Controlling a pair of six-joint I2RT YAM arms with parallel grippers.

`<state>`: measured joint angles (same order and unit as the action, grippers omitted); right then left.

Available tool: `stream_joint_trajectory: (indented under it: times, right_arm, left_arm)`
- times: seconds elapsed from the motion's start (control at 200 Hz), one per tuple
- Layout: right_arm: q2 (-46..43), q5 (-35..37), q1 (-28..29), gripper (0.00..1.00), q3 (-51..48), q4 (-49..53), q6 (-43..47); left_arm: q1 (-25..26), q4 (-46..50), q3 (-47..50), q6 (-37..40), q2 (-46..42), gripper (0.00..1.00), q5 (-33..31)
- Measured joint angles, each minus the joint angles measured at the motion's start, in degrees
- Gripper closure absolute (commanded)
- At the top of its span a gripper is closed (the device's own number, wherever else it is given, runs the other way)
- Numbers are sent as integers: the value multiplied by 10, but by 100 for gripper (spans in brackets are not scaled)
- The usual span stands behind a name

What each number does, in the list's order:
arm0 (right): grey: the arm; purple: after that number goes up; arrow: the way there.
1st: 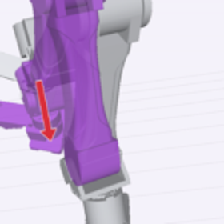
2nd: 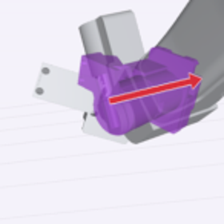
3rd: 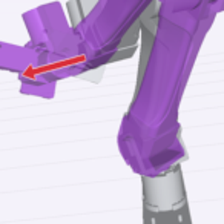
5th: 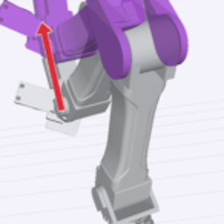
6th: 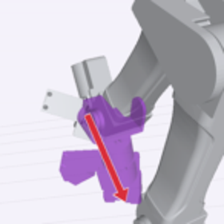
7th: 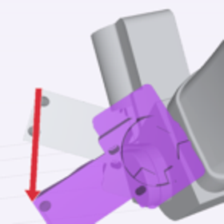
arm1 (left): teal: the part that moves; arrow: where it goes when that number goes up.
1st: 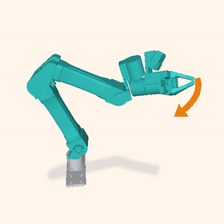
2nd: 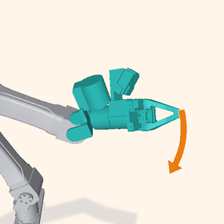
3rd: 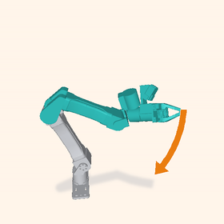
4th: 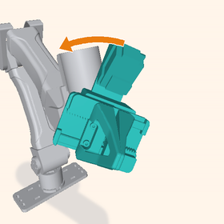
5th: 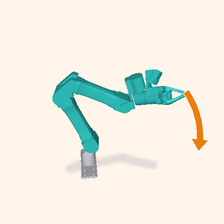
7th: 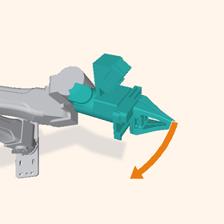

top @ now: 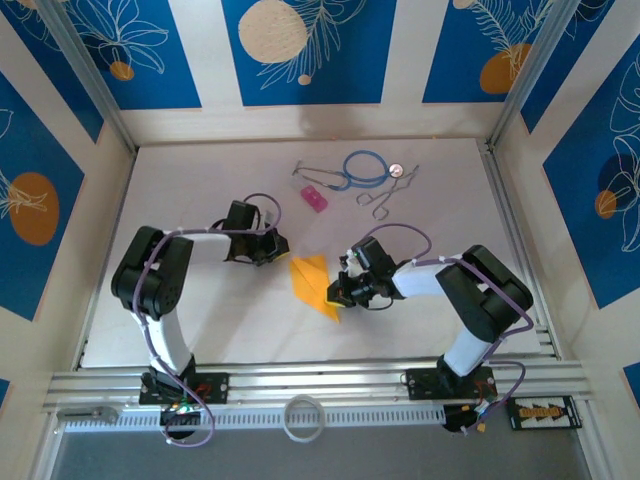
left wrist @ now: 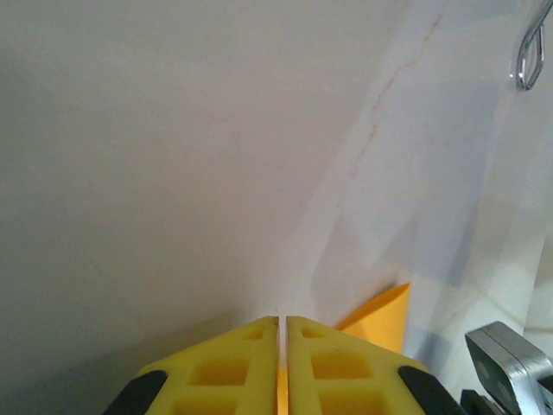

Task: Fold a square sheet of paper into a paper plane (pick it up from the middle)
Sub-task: Fourth fold the wing at the center of the table.

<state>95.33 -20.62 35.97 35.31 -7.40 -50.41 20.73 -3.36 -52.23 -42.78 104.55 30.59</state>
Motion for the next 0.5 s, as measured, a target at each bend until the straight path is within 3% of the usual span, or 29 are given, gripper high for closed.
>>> stream_joint_trajectory:
  times: [0.22,0.32,0.375,0.5]
  right_arm:
    - [-26,5,-1,84,3,40,-1]
    - [-74,21,-2,79,1,57,-6]
    - [-111,30,-6,71,-7,60,-12]
    - [-171,37,-19,68,-41,72,-21]
  left_arm:
    - [59,22,-5,0,-76,89,-13]
    - [105,19,-11,-2,-71,90,-13]
    - [124,17,-11,-5,-61,90,-12]
    - [128,12,-8,-8,-35,91,-19]
